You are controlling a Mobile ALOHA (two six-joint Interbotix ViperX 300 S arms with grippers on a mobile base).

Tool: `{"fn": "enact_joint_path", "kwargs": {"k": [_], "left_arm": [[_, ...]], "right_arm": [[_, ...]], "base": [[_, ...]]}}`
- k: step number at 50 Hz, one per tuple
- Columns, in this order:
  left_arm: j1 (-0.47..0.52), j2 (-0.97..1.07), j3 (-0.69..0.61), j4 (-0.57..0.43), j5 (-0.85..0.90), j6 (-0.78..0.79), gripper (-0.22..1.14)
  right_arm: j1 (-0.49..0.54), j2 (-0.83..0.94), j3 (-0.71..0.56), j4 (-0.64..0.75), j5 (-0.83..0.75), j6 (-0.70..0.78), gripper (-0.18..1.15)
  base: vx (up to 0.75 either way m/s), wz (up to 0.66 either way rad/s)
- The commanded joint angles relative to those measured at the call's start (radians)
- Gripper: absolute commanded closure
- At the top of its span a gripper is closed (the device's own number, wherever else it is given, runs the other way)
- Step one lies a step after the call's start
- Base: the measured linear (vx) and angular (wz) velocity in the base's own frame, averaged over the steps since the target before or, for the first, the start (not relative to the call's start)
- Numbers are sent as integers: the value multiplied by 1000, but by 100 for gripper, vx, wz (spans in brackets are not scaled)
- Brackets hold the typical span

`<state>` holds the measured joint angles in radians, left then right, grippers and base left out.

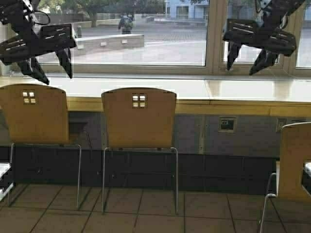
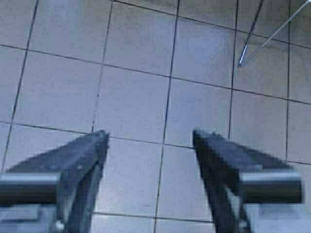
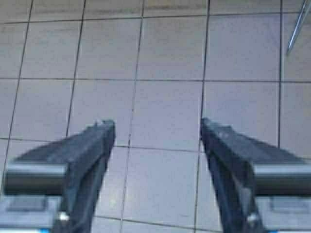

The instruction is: Push the chairs under the table

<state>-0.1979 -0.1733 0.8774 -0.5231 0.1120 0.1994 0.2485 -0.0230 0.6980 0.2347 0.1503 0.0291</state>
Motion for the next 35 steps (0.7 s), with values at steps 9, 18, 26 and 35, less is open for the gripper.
{"fn": "enact_joint_path", "kwargs": {"k": [9,18,26,35], "left_arm": [[-2,29,-25,-2,2,2,3],[0,21,-23,0,3,5,3],[-2,28,-21,5,-2,15,3],[-2,92,-49,6,-23,12,3]], "right_arm": [[8,28,-15,3,3,2,7],[9,29,-8,11,17,2,7],[11,8,32,21,17,12,7],[6,37,48,28,11,17,7]], "base": [[-11,-6],[-14,-8],[-12,-16],[-1,-17]]}}
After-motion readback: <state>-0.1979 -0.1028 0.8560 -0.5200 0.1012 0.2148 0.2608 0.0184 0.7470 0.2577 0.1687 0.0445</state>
